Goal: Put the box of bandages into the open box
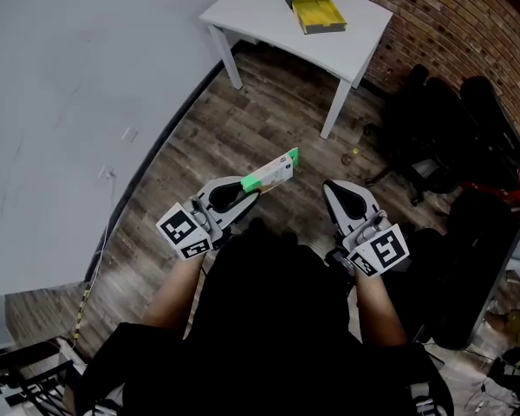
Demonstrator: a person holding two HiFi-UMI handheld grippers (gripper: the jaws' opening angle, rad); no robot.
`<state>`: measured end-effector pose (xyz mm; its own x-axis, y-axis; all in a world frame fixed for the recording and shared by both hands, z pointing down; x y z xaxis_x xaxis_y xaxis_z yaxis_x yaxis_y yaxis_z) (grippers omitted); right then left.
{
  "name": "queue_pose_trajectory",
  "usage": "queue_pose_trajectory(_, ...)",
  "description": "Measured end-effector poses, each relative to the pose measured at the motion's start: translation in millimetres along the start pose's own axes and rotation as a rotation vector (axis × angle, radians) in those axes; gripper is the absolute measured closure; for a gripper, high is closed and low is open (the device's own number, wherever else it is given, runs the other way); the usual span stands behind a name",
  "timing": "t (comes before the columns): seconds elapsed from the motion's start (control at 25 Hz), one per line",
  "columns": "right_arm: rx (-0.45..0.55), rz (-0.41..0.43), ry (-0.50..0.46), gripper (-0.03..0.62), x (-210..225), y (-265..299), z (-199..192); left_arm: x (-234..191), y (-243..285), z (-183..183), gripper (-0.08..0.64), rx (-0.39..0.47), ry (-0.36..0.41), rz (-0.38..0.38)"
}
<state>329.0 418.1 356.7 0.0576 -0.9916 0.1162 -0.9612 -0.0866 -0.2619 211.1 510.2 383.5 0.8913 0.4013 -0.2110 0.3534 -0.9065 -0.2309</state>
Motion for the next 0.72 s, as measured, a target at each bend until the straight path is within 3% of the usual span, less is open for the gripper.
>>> queue_pose_trajectory(0.4, -0.005, -0.018, 0.031, 0.586, 0, -1, -7, -5, -4, -3, 0.465, 0.009, -0.023, 0.009)
queue_pose_trajectory(0.72, -0.048, -0.054, 0.022, 0.586, 25, 16, -13, -46, 14, -7, 0.465, 0.046, -0.070, 0.004)
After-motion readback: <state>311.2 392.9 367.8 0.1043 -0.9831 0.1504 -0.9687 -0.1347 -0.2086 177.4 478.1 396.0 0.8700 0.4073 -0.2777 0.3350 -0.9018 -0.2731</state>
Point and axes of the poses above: the fingertips, and each gripper's own axes: y forward along the fingers, x to its right, z out of its top, the point moved 1 cm from there along -y, backward along the fingers, and after that the axes turned 14 degrees about x, right-handed, at the moved point
